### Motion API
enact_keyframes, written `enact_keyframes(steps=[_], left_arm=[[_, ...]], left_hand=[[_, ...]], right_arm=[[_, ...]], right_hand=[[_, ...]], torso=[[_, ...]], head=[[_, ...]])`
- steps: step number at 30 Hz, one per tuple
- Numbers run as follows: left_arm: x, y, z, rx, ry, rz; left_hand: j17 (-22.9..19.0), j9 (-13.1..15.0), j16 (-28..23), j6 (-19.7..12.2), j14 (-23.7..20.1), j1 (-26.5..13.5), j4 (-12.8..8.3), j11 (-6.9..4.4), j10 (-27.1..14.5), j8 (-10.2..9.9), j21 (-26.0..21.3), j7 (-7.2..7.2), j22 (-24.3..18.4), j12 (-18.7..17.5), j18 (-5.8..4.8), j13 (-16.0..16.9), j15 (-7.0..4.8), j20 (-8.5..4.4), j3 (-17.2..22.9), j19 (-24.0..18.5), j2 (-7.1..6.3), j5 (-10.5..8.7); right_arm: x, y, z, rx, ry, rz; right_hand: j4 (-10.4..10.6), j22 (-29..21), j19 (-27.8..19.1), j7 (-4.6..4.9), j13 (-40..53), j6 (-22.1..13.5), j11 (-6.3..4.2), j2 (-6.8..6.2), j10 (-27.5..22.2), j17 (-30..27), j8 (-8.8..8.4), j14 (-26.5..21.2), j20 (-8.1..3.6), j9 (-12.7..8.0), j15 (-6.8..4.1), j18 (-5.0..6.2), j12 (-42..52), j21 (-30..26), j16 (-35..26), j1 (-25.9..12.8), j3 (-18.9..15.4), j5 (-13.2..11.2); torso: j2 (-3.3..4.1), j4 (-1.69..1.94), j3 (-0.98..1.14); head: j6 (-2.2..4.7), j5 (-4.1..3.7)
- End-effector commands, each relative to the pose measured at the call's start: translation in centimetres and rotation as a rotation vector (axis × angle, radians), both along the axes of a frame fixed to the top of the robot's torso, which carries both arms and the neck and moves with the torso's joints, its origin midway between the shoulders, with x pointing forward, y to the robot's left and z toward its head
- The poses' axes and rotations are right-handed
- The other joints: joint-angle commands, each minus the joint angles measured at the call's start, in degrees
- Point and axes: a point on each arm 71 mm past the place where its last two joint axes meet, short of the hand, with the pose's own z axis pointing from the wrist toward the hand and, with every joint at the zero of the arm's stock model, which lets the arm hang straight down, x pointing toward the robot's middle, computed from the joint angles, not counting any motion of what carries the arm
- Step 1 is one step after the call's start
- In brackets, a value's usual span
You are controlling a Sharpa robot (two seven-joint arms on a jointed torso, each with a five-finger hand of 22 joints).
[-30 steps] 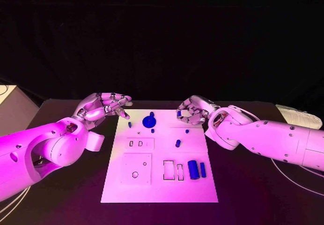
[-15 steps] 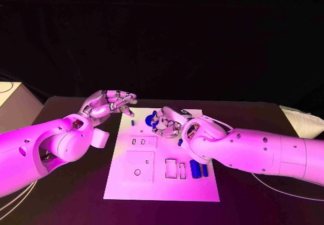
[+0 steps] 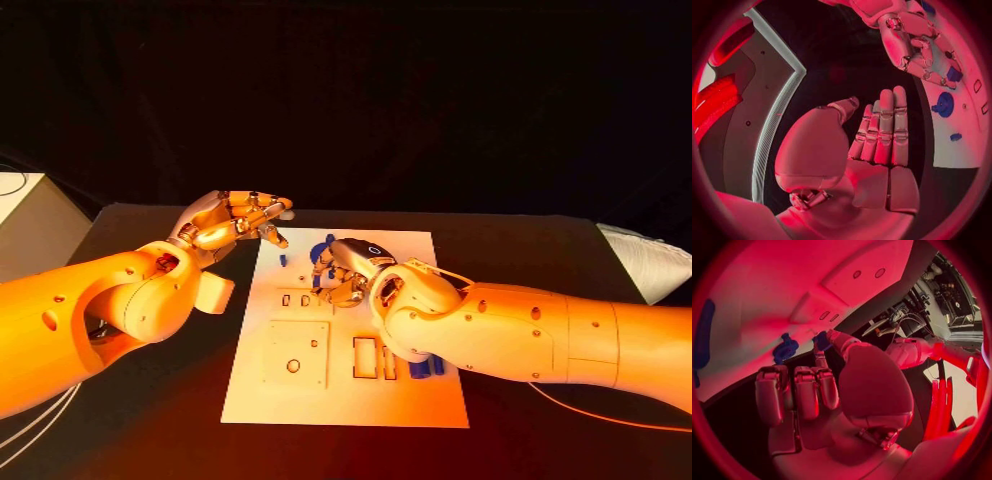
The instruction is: Assemble the parts on the task board
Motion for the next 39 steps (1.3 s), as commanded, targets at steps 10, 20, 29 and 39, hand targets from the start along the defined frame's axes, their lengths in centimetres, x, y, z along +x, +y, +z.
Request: enact_keyframes(steps=[10,20,29,39], left_arm=[[-0.1,-0.2,0.0,-0.004,-0.001,-0.022],[-0.1,-0.2,0.0,-0.004,0.0,-0.025],[-0.1,-0.3,0.0,-0.004,0.001,-0.025],[-0.1,-0.3,0.0,-0.003,0.002,-0.026]], left_hand=[[0.09,0.05,0.29,-0.05,-0.2,-0.46,-0.26,0.05,-0.36,-0.3,0.31,0.29,0.05,-0.11,0.14,0.08,0.0,0.08,-0.06,-0.37,0.05,0.11],[0.09,0.05,0.29,-0.05,-0.2,-0.46,-0.26,0.05,-0.36,-0.3,0.31,0.29,0.05,-0.11,0.14,0.08,0.0,0.08,-0.06,-0.37,0.05,0.11],[0.09,0.05,0.29,-0.05,-0.2,-0.46,-0.26,0.05,-0.36,-0.3,0.31,0.29,0.05,-0.11,0.14,0.08,0.0,0.08,-0.06,-0.37,0.05,0.11],[0.09,0.05,0.29,-0.05,-0.2,-0.46,-0.26,0.05,-0.36,-0.3,0.31,0.29,0.05,-0.11,0.14,0.08,0.0,0.08,-0.06,-0.37,0.05,0.11]], right_arm=[[-0.2,0.5,-1.3,-0.077,-0.042,-0.002],[-0.7,0.9,-1.9,-0.085,-0.037,0.014],[-1.0,1.0,-2.2,-0.086,-0.032,0.023],[-1.1,1.1,-2.6,-0.095,-0.029,0.027]], right_hand=[[0.57,11.65,3.9,-0.57,12.73,0.34,-0.58,-0.44,4.32,14.45,0.22,5.73,-0.26,1.42,-0.5,-1.06,-0.33,-0.26,0.16,-0.96,-0.17,-0.25],[0.59,11.69,3.92,-0.58,12.74,0.31,-0.59,-0.55,4.33,14.44,0.25,5.72,-0.27,1.44,-0.51,-1.08,-0.32,-0.22,0.16,-1.09,-0.22,-0.3],[0.48,11.55,3.84,-0.55,12.87,0.08,-0.58,-1.05,4.42,14.33,0.26,5.7,-0.29,1.44,-0.51,-1.03,-0.22,-0.39,0.12,-1.29,-0.35,-0.42],[0.47,11.48,3.8,-0.49,12.77,-0.08,-0.54,-1.35,4.35,14.24,0.25,5.68,-0.29,1.44,-0.5,-1.01,-0.31,-0.47,0.09,-1.48,-0.47,-0.51]], torso=[[-0.05,0.48,-0.1],[0.03,0.3,0.01],[-0.01,0.31,-0.04],[-0.02,0.25,-0.01]], head=[[-0.68,0.06],[-1.03,0.41],[-1.3,0.55],[-1.42,0.68]])
